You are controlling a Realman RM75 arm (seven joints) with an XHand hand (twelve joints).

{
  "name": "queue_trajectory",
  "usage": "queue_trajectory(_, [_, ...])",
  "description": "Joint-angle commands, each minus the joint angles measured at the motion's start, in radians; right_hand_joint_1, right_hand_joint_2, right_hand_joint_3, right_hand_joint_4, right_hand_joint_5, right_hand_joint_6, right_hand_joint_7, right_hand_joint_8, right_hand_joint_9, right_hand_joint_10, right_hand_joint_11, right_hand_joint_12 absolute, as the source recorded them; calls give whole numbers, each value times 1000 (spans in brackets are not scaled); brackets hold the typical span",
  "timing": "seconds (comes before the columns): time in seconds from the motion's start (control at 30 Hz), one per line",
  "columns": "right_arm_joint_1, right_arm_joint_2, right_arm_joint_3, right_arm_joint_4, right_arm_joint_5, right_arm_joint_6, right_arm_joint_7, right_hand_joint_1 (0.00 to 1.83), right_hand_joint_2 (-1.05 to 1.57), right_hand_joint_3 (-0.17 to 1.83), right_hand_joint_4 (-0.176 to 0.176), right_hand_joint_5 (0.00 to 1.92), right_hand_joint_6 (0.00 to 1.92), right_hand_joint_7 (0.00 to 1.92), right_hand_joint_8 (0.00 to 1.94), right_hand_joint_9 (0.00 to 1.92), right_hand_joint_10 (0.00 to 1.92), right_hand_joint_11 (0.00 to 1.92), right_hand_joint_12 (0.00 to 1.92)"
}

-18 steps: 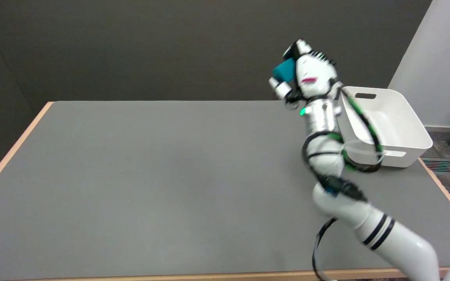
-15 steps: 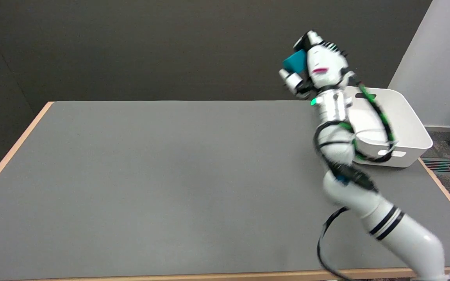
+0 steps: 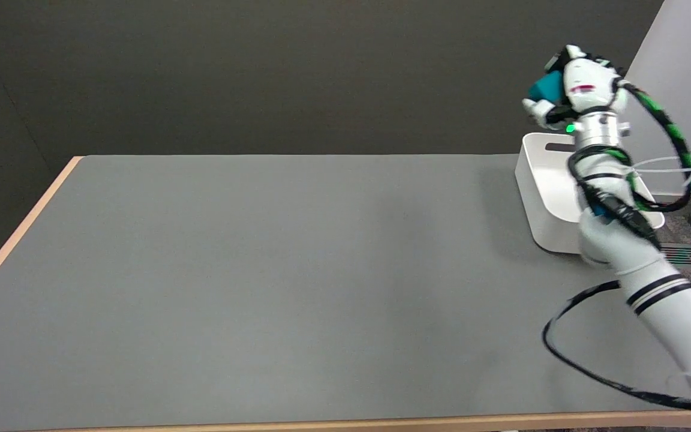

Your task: Place blue wooden cube into white box.

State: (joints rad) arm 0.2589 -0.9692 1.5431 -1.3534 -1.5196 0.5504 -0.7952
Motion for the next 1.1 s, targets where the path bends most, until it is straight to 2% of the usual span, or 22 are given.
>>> queue_trajectory(0.03, [-53, 166, 244, 308, -45, -177, 173, 1274, 1323, 131, -159, 336, 1653, 532, 1730, 624, 1917, 173, 1921])
queue_trajectory(0.27, [-149, 150, 308, 352, -27, -192, 188, 1275, 1322, 130, -158, 339, 1651, 536, 1722, 623, 1915, 179, 1921])
queue_trajectory(0.53, [-175, 56, 220, 374, -111, -164, 339, 1277, 1318, 134, -161, 343, 1645, 539, 1717, 621, 1913, 177, 1921])
queue_trajectory(0.77, [-175, 29, 85, 266, -224, -142, 428, 1269, 1334, 110, -156, 339, 1654, 533, 1718, 612, 1920, 167, 1921])
queue_trajectory(0.93, [-167, 18, 90, 255, -208, -148, 422, 1267, 1336, 108, -156, 340, 1655, 535, 1716, 611, 1921, 173, 1921])
queue_trajectory(1.0, [-172, 8, 107, 262, -171, -147, 422, 1271, 1336, 113, -160, 332, 1654, 529, 1733, 606, 1921, 72, 1921])
queue_trajectory(1.03, [-180, -5, 121, 260, -132, -143, 422, 1221, 1364, 88, -148, 321, 1683, 527, 1767, 579, 1898, 20, 1921])
queue_trajectory(1.07, [-185, -15, 131, 258, -114, -140, 422, 1078, 1443, 14, -111, 302, 1765, 528, 1840, 511, 1833, 7, 1921])
queue_trajectory(1.1, [-189, -26, 144, 254, -97, -138, 422, 985, 1408, 80, -92, 289, 1740, 510, 1816, 465, 1753, -1, 1921])
